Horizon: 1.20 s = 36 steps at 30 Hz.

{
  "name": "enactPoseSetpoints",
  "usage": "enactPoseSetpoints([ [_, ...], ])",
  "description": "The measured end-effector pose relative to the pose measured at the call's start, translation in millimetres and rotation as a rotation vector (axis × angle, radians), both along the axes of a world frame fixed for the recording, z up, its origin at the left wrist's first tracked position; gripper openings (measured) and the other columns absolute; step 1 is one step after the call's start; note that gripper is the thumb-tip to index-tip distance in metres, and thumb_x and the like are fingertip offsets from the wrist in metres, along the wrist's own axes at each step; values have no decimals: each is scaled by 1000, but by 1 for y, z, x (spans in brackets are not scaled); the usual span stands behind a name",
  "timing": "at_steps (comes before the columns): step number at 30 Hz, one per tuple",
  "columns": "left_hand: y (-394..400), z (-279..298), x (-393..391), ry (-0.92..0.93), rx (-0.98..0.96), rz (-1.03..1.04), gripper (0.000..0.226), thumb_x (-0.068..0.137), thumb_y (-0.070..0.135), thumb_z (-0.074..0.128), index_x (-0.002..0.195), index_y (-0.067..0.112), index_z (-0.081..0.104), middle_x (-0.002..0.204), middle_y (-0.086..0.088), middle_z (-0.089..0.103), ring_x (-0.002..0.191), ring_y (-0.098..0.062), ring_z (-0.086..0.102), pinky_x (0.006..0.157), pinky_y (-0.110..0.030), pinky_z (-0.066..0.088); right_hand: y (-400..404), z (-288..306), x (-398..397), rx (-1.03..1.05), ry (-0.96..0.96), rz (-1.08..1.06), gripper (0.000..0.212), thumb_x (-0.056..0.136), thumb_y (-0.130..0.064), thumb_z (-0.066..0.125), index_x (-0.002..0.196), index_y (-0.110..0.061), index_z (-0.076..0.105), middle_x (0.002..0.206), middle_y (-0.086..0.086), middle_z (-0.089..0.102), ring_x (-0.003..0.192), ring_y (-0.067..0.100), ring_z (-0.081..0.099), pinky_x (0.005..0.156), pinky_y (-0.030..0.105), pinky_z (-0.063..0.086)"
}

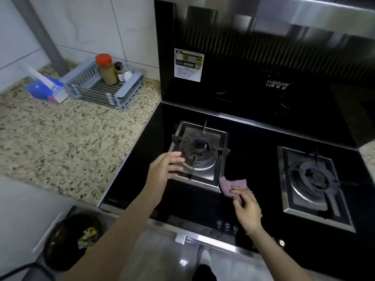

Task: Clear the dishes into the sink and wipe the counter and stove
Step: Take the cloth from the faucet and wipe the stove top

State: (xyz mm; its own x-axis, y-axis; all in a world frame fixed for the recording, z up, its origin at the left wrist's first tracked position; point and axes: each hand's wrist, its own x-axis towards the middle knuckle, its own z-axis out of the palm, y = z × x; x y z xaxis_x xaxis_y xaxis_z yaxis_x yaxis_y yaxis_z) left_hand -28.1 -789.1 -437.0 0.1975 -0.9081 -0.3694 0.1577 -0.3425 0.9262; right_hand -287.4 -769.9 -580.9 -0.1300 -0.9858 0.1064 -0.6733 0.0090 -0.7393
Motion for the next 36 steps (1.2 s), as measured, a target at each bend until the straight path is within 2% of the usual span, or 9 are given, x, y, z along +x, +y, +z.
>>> enactPoseSetpoints([
  [6,54,0,37,-31,-9,-12,27,98,25,38,94,24,64,97,-2,70,84,-17,64,80,-32,51,49,4,45,16,-15,-128,24,79,6,62,94,-9,73,98,-2,69,95,0,51,86,-3,27],
  [9,66,-3,51,-26,-10,-12,29,99,26,36,94,24,64,96,-1,70,83,-18,64,77,-31,50,52,5,70,44,-48,-193,25,80,4,60,97,-8,73,103,4,71,103,19,57,92,17,33],
  [13,73,-8,71,24,-28,-1,36,101,30,29,101,20,64,100,-4,68,83,-19,63,76,-32,50,47,4,99,40,-87,-209,26,78,5,59,95,-9,73,102,4,71,105,24,59,97,31,40],
  [20,65,-17,93,34,33,42,40,102,28,26,110,10,61,94,-1,66,79,-18,61,74,-30,49,26,4,131,51,-108,-133,25,79,3,60,95,-9,74,106,4,70,110,23,57,102,33,38],
  [23,60,-15,96,37,52,13,43,102,30,21,106,12,60,93,-1,65,78,-18,60,73,-29,47,18,2,136,60,-105,-58,24,78,4,60,93,-9,74,104,5,71,108,22,58,103,34,39],
  [30,49,-12,93,13,27,-8,43,102,31,21,104,15,61,94,0,66,79,-17,61,73,-28,47,17,1,142,104,-104,-11,25,79,4,59,94,-8,74,111,4,69,114,19,56,99,10,26],
  [31,47,-11,93,23,27,-4,43,102,31,22,102,16,62,94,0,66,78,-17,61,72,-28,47,17,1,147,110,-112,-13,25,79,4,58,94,-8,74,113,4,69,115,19,56,101,10,27],
  [34,43,-12,98,35,38,34,43,102,31,22,101,17,63,95,-1,67,78,-17,61,71,-28,48,16,1,164,139,-122,3,26,81,2,55,95,-9,74,118,2,67,120,17,54,108,27,32],
  [36,40,-11,105,38,58,76,42,102,29,23,103,13,62,96,-2,67,79,-18,61,72,-29,48,14,2,178,156,-127,13,27,82,1,54,98,-10,73,121,1,66,124,16,51,111,30,29],
])
